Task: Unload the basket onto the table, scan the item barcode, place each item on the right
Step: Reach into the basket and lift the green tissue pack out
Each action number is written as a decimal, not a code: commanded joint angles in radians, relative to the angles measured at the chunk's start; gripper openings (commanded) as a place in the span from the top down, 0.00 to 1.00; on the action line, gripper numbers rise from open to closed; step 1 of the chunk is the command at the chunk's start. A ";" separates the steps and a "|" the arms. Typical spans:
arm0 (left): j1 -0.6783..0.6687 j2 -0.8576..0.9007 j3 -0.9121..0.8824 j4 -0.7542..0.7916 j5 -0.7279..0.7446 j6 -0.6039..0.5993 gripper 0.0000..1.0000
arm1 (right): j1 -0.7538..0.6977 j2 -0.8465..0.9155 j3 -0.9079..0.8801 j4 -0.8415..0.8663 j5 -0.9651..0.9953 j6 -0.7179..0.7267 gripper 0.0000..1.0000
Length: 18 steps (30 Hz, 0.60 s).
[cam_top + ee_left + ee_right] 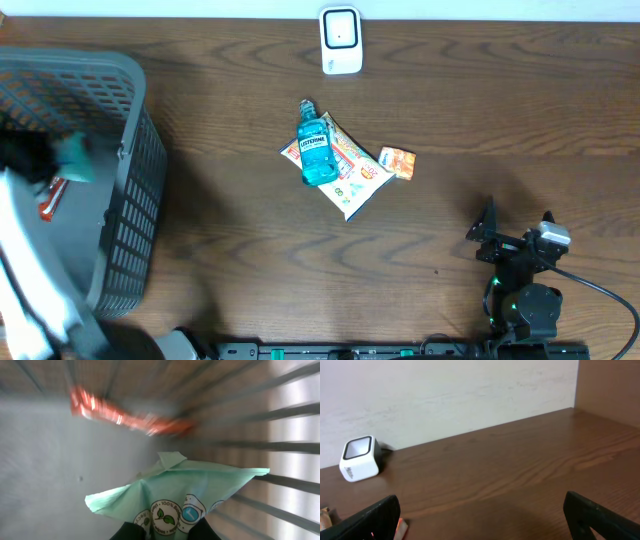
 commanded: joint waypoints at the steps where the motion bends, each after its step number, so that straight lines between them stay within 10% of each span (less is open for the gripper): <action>1: 0.016 -0.280 0.017 -0.006 0.154 -0.009 0.93 | 0.003 -0.003 -0.002 -0.004 -0.002 -0.014 0.01; 8: -0.220 -0.552 0.016 -0.008 0.462 -0.009 0.93 | 0.003 -0.003 -0.002 -0.004 -0.002 -0.014 0.01; 18: -0.933 -0.546 -0.087 -0.010 0.195 0.037 0.93 | 0.003 -0.003 -0.002 -0.004 -0.002 -0.014 0.01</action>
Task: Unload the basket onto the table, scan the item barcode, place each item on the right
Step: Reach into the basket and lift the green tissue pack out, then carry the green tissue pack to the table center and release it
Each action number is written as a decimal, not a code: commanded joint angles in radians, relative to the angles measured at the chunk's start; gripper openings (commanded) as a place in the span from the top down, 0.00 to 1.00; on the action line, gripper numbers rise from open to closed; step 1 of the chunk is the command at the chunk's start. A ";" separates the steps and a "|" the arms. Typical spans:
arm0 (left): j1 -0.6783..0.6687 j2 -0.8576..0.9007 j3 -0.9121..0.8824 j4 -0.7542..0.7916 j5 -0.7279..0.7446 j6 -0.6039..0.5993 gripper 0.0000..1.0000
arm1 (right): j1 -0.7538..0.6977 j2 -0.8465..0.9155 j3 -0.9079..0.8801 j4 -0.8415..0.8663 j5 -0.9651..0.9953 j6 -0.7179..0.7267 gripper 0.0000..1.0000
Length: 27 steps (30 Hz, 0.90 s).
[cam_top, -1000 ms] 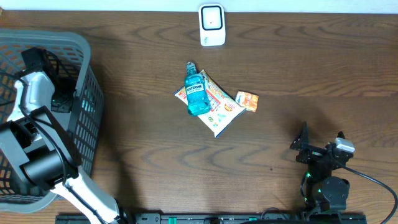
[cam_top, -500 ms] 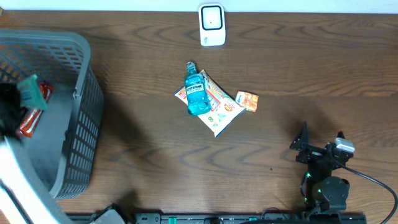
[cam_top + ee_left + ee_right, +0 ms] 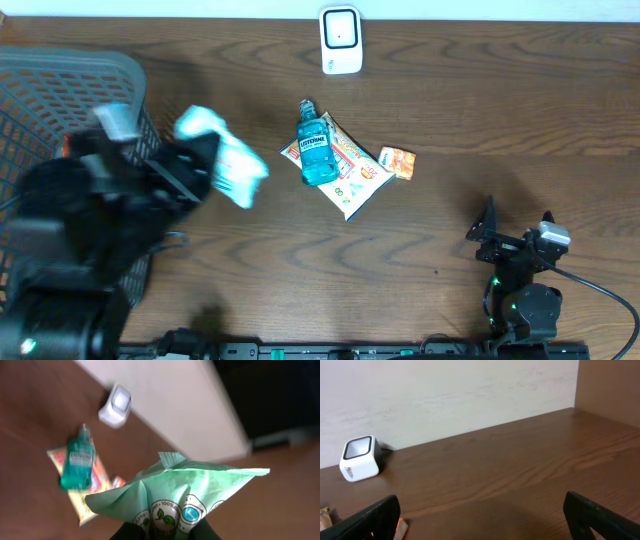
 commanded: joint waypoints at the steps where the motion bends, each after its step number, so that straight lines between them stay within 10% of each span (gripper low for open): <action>1: -0.204 0.073 -0.075 -0.001 -0.207 0.027 0.93 | 0.003 -0.003 -0.002 -0.004 -0.002 -0.014 0.01; 22: -0.613 0.985 -0.124 0.423 -0.238 0.027 0.91 | 0.003 -0.003 -0.002 -0.004 -0.002 -0.014 0.01; 27: -0.620 0.992 -0.122 0.430 -0.234 0.032 0.36 | 0.003 -0.003 -0.002 -0.004 -0.002 -0.014 0.01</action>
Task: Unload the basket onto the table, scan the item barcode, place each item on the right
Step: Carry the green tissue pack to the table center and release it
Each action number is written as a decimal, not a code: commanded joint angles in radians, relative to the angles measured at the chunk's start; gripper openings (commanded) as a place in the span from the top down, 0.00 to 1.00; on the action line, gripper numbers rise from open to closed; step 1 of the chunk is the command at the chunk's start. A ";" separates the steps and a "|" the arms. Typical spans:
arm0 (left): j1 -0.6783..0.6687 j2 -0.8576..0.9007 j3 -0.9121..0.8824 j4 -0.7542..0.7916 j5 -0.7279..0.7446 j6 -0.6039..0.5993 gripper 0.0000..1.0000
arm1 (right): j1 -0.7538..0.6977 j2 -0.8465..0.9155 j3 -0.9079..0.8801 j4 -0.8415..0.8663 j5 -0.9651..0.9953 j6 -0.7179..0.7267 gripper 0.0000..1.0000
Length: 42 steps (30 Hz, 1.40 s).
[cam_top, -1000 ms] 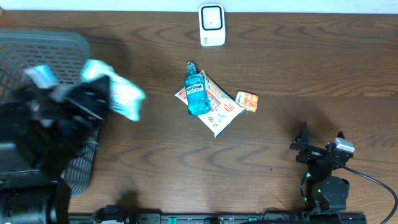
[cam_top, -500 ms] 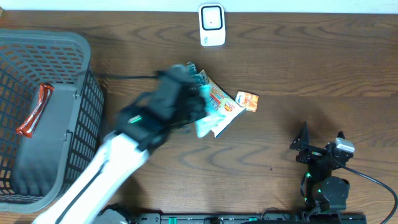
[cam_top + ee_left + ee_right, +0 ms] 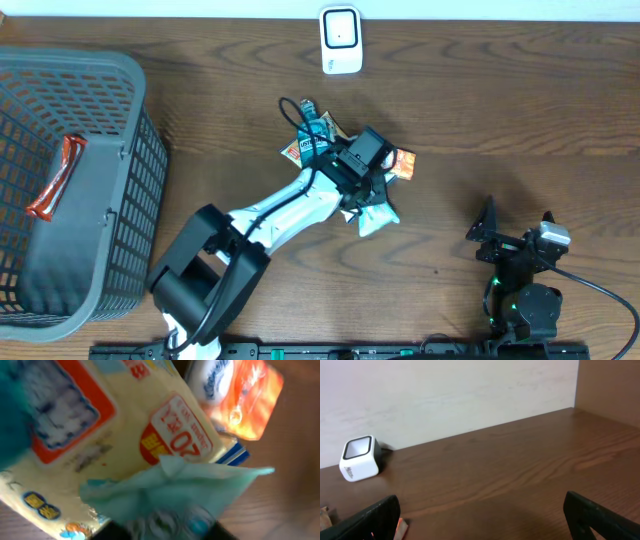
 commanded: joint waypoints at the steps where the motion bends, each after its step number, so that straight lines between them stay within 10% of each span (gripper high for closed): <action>1: -0.001 -0.034 0.002 0.005 0.016 0.011 0.26 | 0.003 -0.003 -0.002 -0.004 -0.002 -0.014 0.01; 3: -0.003 -0.066 0.004 -0.003 0.015 0.034 0.11 | 0.003 -0.003 -0.002 -0.004 -0.002 -0.014 0.01; 7: -0.008 -0.127 0.004 -0.028 0.011 0.040 0.11 | 0.003 -0.003 -0.002 -0.004 -0.002 -0.014 0.01; 11: -0.013 -0.153 0.004 -0.032 0.005 0.039 0.68 | 0.003 -0.003 -0.002 -0.004 -0.002 -0.014 0.01; 18: -0.058 -0.134 0.003 -0.040 0.005 0.032 0.92 | 0.003 -0.003 -0.002 -0.004 -0.002 -0.014 0.01; 42: -0.127 0.019 -0.004 -0.122 -0.063 -0.026 0.92 | 0.003 -0.003 -0.002 -0.004 -0.002 -0.014 0.01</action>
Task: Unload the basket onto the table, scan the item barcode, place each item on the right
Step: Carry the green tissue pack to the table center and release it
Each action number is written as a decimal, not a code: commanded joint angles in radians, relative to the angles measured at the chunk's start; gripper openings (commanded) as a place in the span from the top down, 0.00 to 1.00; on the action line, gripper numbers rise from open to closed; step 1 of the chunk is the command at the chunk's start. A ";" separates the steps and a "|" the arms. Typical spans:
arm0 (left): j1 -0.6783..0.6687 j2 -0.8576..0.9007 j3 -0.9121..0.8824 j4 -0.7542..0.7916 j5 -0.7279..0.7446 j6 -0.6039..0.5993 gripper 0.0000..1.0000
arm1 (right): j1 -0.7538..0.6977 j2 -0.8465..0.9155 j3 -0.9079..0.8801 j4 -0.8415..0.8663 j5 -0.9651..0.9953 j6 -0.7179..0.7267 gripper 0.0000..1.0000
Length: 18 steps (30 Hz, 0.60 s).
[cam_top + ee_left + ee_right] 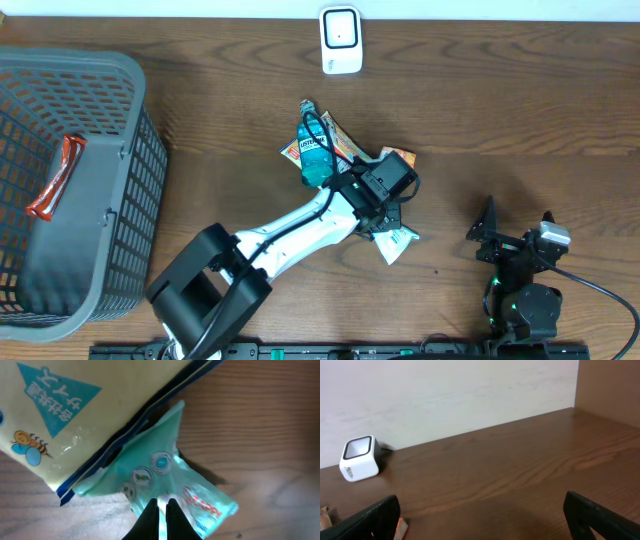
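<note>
A green wipes packet [398,242] [200,500] lies flat on the table by the corner of a yellow snack bag [75,415]. My left gripper [384,215] [161,501] points down onto it. Its jaws stand almost together, with a thin strip of the packet between them. The white scanner [340,40] [361,458] stands at the far edge of the table, well away from the packet. My right gripper [515,238] [480,530] rests at the front right, open and empty.
A teal mouthwash bottle [313,150] lies on the yellow snack bag [345,150], beside my left gripper. The grey basket [130,120] stands at the left with a red packet [55,180] inside. A wall runs behind the scanner.
My left gripper has moved a little to the right and nearer the front, off the snack bag. The green packet now lies flat on the bare wood. The right arm is unchanged.
My left gripper held the green packet inside the basket, near the red packet. Then it held it outside the basket, to the left of the pile. Then it was over the snack bag and orange packet. Now the packet lies on the table beside the bag.
</note>
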 commanded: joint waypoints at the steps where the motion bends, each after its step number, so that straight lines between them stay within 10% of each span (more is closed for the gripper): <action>1: 0.002 0.059 -0.004 -0.004 -0.023 -0.009 0.92 | 0.003 -0.003 -0.002 -0.005 -0.002 -0.014 0.01; 18: 0.002 -0.061 0.038 -0.093 -0.087 0.014 0.85 | 0.003 -0.003 -0.002 -0.004 -0.002 -0.014 0.01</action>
